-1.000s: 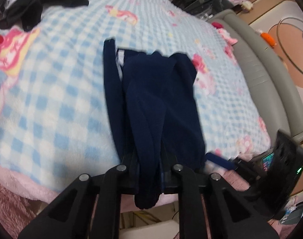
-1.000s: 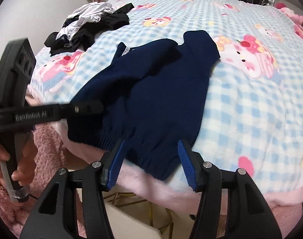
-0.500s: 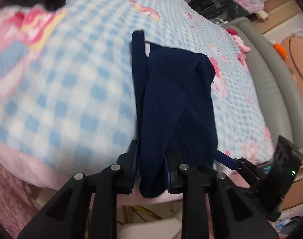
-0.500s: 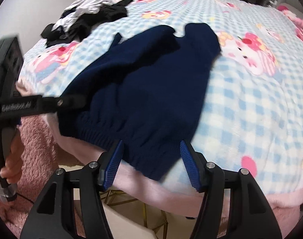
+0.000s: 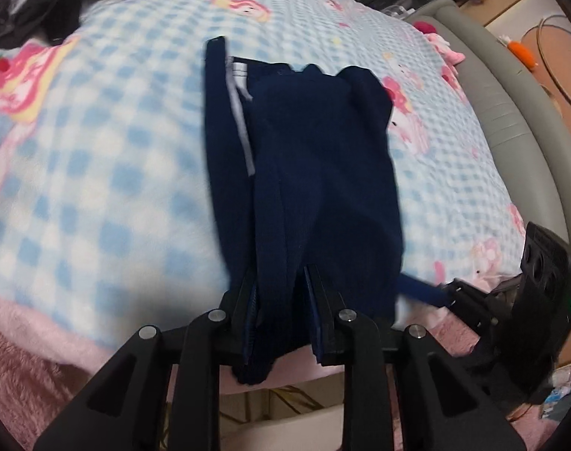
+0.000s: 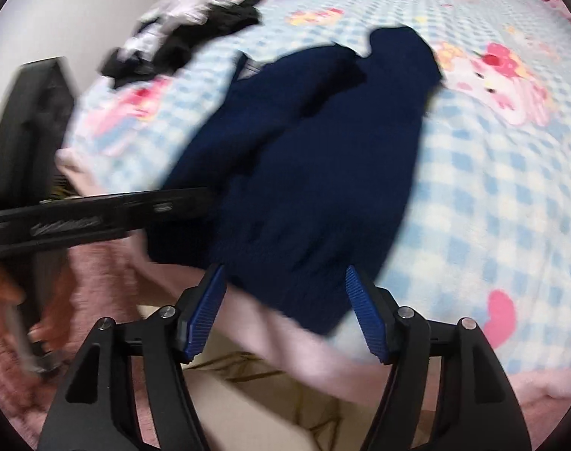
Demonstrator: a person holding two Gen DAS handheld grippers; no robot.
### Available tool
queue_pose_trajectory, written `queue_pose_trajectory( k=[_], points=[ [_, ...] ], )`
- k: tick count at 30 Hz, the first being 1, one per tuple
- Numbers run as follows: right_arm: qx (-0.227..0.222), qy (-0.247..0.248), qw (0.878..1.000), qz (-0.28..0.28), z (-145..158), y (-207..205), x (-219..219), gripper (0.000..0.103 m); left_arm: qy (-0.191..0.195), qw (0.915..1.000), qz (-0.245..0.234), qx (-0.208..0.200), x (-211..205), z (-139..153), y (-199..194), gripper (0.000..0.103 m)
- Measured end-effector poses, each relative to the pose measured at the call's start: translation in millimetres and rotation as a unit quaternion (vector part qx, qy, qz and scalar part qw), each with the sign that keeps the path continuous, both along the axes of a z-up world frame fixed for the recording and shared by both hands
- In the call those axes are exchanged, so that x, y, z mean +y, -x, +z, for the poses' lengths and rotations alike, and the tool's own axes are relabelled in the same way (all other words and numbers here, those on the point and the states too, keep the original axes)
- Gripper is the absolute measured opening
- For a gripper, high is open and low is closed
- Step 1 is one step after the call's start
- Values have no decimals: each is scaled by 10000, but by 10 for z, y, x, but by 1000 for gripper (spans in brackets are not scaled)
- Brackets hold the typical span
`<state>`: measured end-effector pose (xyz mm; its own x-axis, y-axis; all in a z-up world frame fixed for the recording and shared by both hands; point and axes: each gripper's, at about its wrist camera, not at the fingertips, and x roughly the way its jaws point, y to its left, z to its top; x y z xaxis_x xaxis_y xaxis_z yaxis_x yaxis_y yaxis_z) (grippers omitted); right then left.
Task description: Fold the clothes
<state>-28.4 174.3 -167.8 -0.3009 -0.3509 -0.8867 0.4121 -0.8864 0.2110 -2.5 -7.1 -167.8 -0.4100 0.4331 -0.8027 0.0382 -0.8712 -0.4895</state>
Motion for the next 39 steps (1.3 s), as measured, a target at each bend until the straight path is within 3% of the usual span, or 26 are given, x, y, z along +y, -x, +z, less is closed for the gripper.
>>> queue_pose_trajectory(
  k=[2, 5, 7, 10, 12, 16, 23, 26, 28, 31, 36, 39],
  points=[
    [21, 15, 9998, -197, 22, 1, 71, 66, -217, 9997, 56, -45, -91, -16, -37, 24],
    [142, -190, 9991, -358, 65, 0, 108, 66, -214, 9997, 65, -140, -153, -34, -37, 27],
    [216, -308, 9989, -285, 110, -35, 88, 66, -221, 9995, 62, -223, -142, -45, -29, 39],
    [282, -487, 9984, -30, 164, -100, 45, 66, -312, 9991, -3, -293, -176, -74, -52, 41],
    [280, -563, 9980, -5, 172, -120, 56, 66, -465, 9985, -61, -267, -204, -57, -76, 32],
    [212, -513, 9983, 152, 179, -150, 7, 66, -741, 9972, -58, -58, -220, 38, -91, 23],
    [313, -515, 9968, 531, 132, -238, -246, 67, -1782, 9839, 87, 132, -276, 137, 17, 21],
    [422, -712, 9959, 354, 15, -143, -306, 67, -1452, 9894, 12, -98, -62, 11, 146, 21],
    [354, -815, 9959, 151, -56, -98, -286, 65, -1689, 9856, 30, -119, 16, -24, 177, 20],
    [544, -712, 9959, 156, 32, -188, -277, 65, -1921, 9811, 81, 196, 18, 107, 146, 20],
    [854, -270, 9958, 201, 242, -268, -342, 66, -2433, 9689, 255, 360, -105, 177, 133, 17],
    [937, -277, 9952, 90, 270, -246, -411, 66, -2531, 9663, 323, 349, -175, 135, 102, 17]
  ],
)
